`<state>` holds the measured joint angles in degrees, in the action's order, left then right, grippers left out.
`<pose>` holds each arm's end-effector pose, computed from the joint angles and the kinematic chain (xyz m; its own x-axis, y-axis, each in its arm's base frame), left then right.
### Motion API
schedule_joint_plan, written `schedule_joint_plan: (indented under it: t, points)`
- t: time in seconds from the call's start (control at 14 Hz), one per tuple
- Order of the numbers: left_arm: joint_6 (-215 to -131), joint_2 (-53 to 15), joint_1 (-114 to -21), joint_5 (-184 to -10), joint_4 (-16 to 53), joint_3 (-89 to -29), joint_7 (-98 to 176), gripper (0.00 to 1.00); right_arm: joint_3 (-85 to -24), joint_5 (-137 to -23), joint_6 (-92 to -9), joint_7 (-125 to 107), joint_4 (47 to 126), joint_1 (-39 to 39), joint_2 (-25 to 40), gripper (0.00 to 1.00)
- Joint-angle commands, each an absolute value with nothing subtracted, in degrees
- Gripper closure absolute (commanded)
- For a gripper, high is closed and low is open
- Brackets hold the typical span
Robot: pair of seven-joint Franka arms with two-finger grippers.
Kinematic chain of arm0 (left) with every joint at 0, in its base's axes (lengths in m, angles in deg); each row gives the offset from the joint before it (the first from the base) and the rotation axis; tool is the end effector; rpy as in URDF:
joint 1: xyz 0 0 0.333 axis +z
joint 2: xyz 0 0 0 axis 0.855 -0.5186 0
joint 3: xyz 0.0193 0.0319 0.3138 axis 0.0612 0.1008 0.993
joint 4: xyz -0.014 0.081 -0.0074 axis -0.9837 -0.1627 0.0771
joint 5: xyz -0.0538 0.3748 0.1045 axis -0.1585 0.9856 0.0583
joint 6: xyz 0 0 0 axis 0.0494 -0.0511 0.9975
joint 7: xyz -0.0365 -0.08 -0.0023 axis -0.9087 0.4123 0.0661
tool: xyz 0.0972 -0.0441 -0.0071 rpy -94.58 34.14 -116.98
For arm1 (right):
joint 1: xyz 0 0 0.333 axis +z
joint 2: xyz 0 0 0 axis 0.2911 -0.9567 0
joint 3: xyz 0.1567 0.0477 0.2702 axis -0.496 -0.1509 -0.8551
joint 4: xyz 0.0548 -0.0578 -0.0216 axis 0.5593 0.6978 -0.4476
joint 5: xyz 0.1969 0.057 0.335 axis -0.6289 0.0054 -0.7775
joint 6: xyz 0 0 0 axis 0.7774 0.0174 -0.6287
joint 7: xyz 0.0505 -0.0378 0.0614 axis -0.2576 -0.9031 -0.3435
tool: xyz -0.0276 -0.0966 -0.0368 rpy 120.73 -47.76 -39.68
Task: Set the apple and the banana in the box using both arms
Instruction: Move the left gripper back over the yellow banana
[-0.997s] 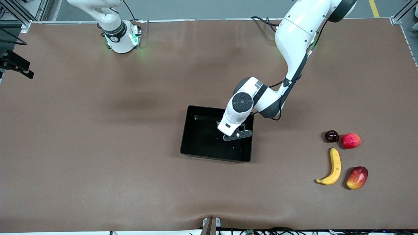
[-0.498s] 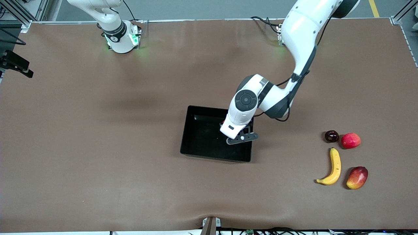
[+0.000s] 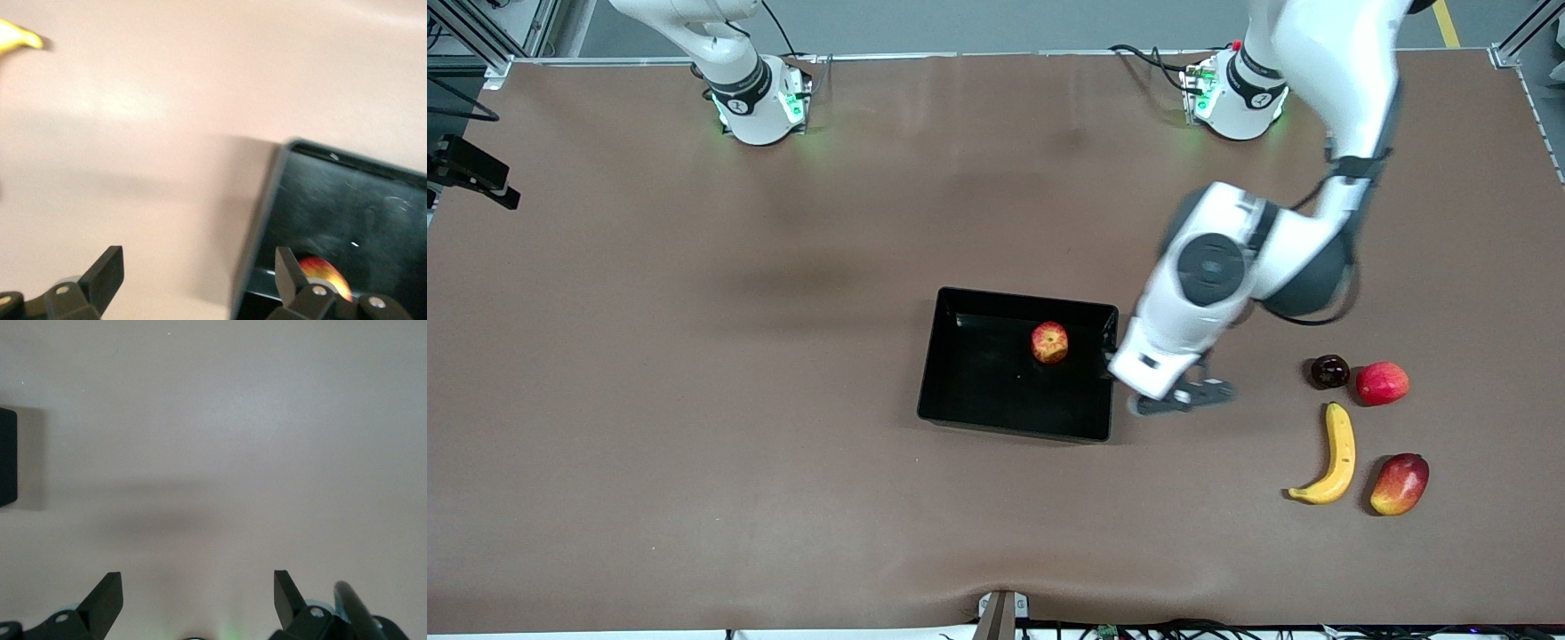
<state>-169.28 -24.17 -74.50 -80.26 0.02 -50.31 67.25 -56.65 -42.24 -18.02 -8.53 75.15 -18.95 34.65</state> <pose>0.6531 -0.2747 0.3886 0.9903 0.1343 0.0346 0.1351 -0.9906 -0.0234 0.5205 -0.0492 0.6642 0.9996 -0.0123 -0.0256 -0.0119 -0.9998 0.0126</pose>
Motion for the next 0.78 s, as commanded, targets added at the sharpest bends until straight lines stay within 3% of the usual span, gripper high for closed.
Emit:
schedule_joint_plan:
  t: [0.0, 0.36, 0.71]
  points:
    - [-168.49, -23.20, -68.80, -79.64, 0.67, -50.85, 60.27, 0.00, -57.23, -43.69, -17.63, -8.89, 75.74, -20.26, 35.54, 0.00]
    - [-169.63, -25.91, -59.92, -79.46, 0.84, -50.85, 47.87, 0.00, -57.14, -43.95, -17.11, -8.89, 75.74, -20.44, 35.54, 0.00]
    - [-178.06, -31.54, -53.06, -79.38, 0.76, -50.76, 31.36, 0.00, -57.05, -44.04, -16.75, -8.89, 75.91, -20.44, 35.62, 0.00]
